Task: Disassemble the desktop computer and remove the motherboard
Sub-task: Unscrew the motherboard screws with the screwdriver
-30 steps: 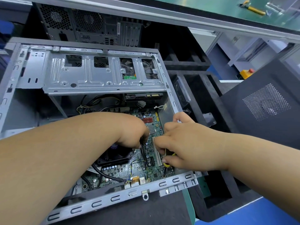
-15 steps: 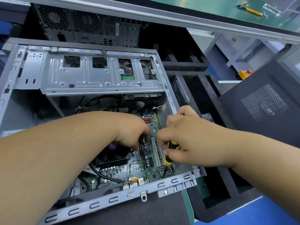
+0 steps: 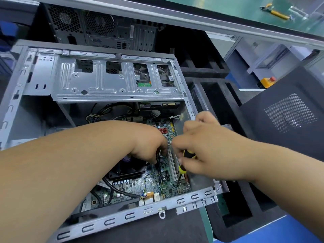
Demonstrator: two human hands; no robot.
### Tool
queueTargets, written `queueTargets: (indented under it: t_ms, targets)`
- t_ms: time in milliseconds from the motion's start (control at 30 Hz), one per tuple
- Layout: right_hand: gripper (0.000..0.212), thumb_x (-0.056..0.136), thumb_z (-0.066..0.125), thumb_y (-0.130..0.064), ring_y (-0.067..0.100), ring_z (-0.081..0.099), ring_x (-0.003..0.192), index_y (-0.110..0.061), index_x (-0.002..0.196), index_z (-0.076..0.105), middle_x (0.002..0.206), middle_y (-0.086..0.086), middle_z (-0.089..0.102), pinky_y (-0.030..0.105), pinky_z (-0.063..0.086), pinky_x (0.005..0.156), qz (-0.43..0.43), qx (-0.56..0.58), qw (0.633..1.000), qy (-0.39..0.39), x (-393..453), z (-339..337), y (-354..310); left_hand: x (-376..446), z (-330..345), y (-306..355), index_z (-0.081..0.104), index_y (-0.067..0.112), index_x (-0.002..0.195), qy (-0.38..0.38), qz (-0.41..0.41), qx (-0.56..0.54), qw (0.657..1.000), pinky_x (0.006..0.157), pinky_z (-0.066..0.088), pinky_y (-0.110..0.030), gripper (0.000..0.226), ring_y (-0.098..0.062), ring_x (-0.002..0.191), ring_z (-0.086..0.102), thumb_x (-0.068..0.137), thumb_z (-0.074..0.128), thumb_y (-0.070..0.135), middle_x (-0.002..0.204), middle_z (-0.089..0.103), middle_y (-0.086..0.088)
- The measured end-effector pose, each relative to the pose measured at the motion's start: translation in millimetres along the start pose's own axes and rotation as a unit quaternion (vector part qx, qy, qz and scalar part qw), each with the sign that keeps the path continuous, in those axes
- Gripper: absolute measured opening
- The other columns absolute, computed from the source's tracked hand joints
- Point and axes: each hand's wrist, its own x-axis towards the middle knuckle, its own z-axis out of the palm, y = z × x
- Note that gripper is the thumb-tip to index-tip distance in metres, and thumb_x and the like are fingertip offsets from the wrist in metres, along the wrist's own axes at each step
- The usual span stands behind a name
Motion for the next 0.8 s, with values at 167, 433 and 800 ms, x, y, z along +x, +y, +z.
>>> queueTargets:
  t_ms: [167, 433, 800]
  targets:
    - [0.007, 0.081, 0.055, -0.038, 0.01, 0.049, 0.079, -0.037, 0.075, 0.05, 0.074, -0.006, 0.053, 0.027, 0.022, 0.1, 0.066, 0.082, 0.989, 0.109, -10.4, -34.4, 9.7, -7.0, -5.4, -1.4, 0.056, 0.035, 0.12, 0.002, 0.027, -0.087, 0.996, 0.052, 0.036, -0.006, 0.049, 0.007, 0.061, 0.052, 0.076, 0.078, 0.036, 0.094, 0.061, 0.014]
    - [0.008, 0.084, 0.056, -0.027, -0.007, 0.042, 0.086, -0.028, 0.076, 0.058, 0.068, -0.012, 0.056, 0.013, 0.023, 0.086, 0.155, 0.191, 0.935, 0.256, -39.5, -49.0, 22.8, -16.2, -17.6, 1.5, 0.069, 0.032, 0.096, 0.083, 0.02, -0.242, 0.966, 0.075, 0.048, -0.013, 0.022, 0.001, 0.078, 0.065, 0.076, 0.079, 0.032, 0.081, 0.071, 0.02]
    - [0.013, 0.09, 0.057, -0.028, 0.002, 0.041, 0.07, -0.027, 0.077, 0.057, 0.056, -0.014, 0.05, 0.021, 0.029, 0.08, 0.173, 0.276, 0.889, 0.321, -85.5, -36.8, 38.3, -34.2, -36.5, 42.4, 0.07, 0.037, 0.083, 0.123, 0.01, -0.295, 0.947, 0.065, 0.046, -0.006, 0.004, 0.002, 0.074, 0.065, 0.085, 0.068, 0.035, 0.088, 0.073, 0.012]
